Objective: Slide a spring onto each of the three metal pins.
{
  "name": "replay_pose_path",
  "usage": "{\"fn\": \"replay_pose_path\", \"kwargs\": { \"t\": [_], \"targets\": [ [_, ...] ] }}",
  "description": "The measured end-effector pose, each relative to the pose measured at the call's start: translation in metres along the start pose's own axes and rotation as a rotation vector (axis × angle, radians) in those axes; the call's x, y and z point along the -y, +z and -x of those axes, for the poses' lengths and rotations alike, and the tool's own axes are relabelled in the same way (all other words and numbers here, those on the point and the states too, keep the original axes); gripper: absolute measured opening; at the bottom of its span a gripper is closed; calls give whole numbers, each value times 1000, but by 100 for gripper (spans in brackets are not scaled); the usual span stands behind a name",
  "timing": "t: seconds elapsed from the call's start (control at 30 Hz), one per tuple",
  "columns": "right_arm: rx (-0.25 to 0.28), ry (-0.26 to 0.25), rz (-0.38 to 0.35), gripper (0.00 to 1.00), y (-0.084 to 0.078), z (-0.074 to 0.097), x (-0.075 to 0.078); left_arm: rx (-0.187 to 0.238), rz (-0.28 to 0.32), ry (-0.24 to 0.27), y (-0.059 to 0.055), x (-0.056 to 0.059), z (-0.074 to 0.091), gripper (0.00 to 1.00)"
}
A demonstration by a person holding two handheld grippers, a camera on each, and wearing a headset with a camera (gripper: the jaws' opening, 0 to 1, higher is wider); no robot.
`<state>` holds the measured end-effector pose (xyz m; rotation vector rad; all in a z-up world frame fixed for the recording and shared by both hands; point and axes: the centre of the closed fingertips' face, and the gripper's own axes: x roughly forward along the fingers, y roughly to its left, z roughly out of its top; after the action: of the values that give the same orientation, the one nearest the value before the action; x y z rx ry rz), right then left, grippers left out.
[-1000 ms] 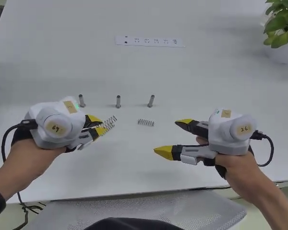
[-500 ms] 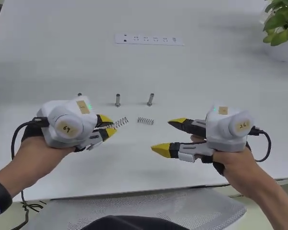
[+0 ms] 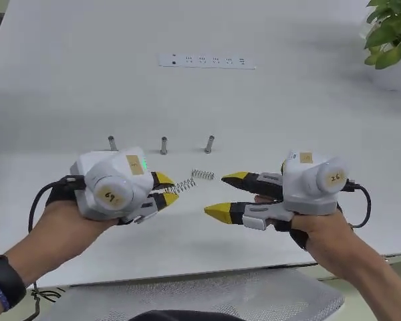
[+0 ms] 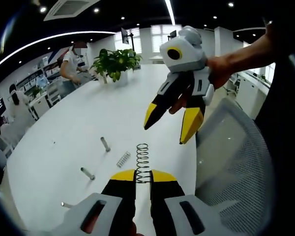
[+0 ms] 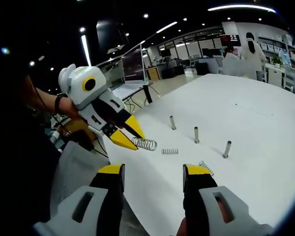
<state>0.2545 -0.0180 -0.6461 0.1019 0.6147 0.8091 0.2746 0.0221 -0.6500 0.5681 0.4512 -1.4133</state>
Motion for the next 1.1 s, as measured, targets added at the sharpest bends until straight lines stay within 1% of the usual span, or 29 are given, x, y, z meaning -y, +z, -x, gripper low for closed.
{"fn": "replay_pose_path", "kwargs": {
  "t": [0.13, 0.2, 0.37, 0.53, 0.6, 0.8, 0.93, 1.1],
  "targets": [
    [17, 30, -2, 40, 2, -2, -6, 6, -30, -33, 7, 12, -4, 2],
    [18, 41, -4, 37, 2, -3, -9, 3, -51, -44, 9, 17, -6, 2],
    [29, 77, -10, 29, 2, -4, -15, 7, -83, -64, 14, 23, -7, 2],
    [39, 107, -16, 21, 4, -4, -20, 2, -123, -79, 17, 26, -7, 2],
    [40, 110, -18, 20, 4, -3, -21, 1, -135, -84, 17, 26, -7, 2],
    [59, 130, -29, 13, 7, 1, -22, -12, -165, -94, 15, 29, -7, 2],
    [58, 138, -29, 11, 8, 1, -23, -18, -182, -98, 15, 30, -8, 2],
    [49, 149, -31, 10, 7, 0, -25, -30, -216, -101, 13, 32, -10, 2]
  ]
}}
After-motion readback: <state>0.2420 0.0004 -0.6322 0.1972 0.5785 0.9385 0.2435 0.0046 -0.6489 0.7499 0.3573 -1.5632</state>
